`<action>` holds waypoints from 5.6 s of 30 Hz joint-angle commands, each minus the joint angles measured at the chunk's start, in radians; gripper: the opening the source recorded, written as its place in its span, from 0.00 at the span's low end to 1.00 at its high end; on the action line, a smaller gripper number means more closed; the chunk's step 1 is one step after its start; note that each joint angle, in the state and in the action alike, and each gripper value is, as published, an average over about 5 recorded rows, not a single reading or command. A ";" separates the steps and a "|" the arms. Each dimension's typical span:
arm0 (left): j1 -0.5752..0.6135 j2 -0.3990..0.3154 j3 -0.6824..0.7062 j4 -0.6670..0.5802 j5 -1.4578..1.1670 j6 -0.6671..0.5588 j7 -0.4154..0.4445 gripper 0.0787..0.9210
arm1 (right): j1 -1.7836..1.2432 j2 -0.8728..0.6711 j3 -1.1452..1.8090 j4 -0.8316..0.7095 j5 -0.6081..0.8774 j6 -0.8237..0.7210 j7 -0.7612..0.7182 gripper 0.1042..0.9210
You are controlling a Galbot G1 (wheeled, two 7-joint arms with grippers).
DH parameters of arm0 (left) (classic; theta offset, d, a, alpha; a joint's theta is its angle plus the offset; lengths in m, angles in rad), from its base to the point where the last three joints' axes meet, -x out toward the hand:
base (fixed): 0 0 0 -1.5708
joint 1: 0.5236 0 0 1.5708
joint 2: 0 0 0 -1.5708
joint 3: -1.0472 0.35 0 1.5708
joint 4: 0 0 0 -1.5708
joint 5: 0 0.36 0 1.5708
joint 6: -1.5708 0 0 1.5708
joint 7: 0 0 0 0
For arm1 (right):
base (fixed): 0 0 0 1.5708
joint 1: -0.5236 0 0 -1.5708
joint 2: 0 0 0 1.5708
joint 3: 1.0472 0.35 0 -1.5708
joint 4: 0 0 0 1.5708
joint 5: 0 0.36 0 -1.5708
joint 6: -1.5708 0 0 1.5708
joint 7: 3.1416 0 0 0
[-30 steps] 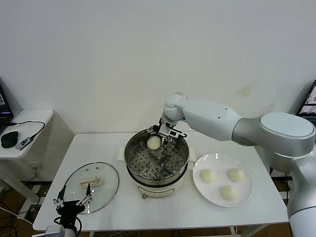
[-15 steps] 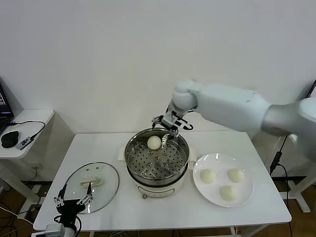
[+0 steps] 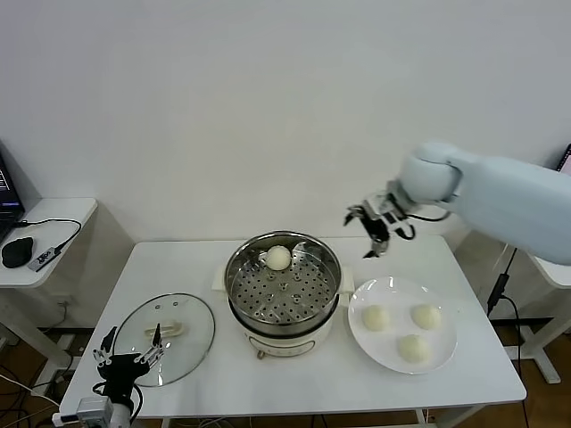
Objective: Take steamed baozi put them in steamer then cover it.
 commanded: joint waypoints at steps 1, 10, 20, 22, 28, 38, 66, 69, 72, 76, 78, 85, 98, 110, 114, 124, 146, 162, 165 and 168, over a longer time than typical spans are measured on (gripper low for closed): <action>-0.007 0.009 0.002 0.021 0.001 -0.001 0.002 0.88 | -0.140 -0.219 0.024 0.090 -0.053 -0.118 0.009 0.88; -0.028 0.001 0.002 0.020 0.012 0.012 0.008 0.88 | -0.312 -0.133 0.084 0.009 -0.108 -0.105 0.041 0.88; -0.029 -0.005 0.000 0.020 0.033 0.017 0.015 0.88 | -0.470 -0.016 0.171 -0.091 -0.146 -0.116 0.063 0.88; -0.026 -0.002 -0.003 0.020 0.034 0.017 0.016 0.88 | -0.485 0.004 0.181 -0.107 -0.147 -0.118 0.065 0.88; -0.022 -0.005 -0.005 0.020 0.038 0.017 0.018 0.88 | -0.522 0.040 0.198 -0.139 -0.169 -0.119 0.065 0.88; -0.023 -0.008 0.000 0.019 0.045 0.024 0.022 0.88 | -0.572 0.076 0.224 -0.190 -0.214 -0.122 0.062 0.88; -0.026 -0.013 0.003 0.014 0.043 0.029 0.019 0.88 | -0.533 0.096 0.247 -0.222 -0.217 -0.123 0.009 0.64; -0.026 -0.012 0.002 0.013 0.041 0.029 0.019 0.88 | -0.475 0.077 0.233 -0.193 -0.182 -0.128 -0.007 0.63; -0.027 -0.012 0.003 0.011 0.041 0.031 0.018 0.88 | -0.399 0.047 0.209 -0.149 -0.129 -0.144 -0.024 0.63; -0.027 -0.010 0.005 0.002 0.040 0.035 0.019 0.88 | -0.277 0.003 0.155 -0.091 -0.066 -0.167 -0.043 0.63; -0.027 -0.010 0.006 -0.003 0.039 0.036 0.019 0.88 | -0.204 -0.014 0.124 -0.066 -0.027 -0.178 -0.045 0.63; -0.026 -0.009 0.014 -0.018 0.038 0.039 0.019 0.88 | 0.051 0.010 0.041 -0.011 0.108 -0.228 -0.034 0.64; -0.020 -0.006 0.004 -0.043 0.036 0.038 0.018 0.88 | 0.137 0.298 -0.003 0.016 0.396 -0.397 0.092 0.65; -0.016 -0.001 -0.033 -0.036 0.032 0.036 0.019 0.88 | -0.066 0.562 0.011 -0.148 0.417 -0.488 0.178 0.66; -0.014 -0.001 -0.038 -0.035 0.031 0.035 0.019 0.88 | -0.115 0.621 0.015 -0.207 0.397 -0.497 0.179 0.66; -0.012 -0.011 -0.042 -0.038 0.030 0.035 0.018 0.88 | -0.193 0.721 0.027 -0.331 0.346 -0.502 0.175 0.66; -0.014 -0.014 -0.041 -0.047 0.028 0.036 0.019 0.88 | -0.107 0.618 0.028 -0.264 0.258 -0.467 0.068 0.86; -0.018 -0.017 0.000 -0.077 0.041 0.049 0.019 0.88 | 0.168 0.045 -0.026 0.149 0.111 -0.216 -0.187 0.88; -0.018 -0.015 0.010 -0.072 0.045 0.048 0.019 0.88 | 0.152 -0.105 -0.037 0.208 0.058 -0.183 -0.204 0.88; -0.018 -0.013 0.020 -0.063 0.048 0.047 0.019 0.88 | 0.105 -0.222 -0.039 0.242 0.006 -0.161 -0.203 0.88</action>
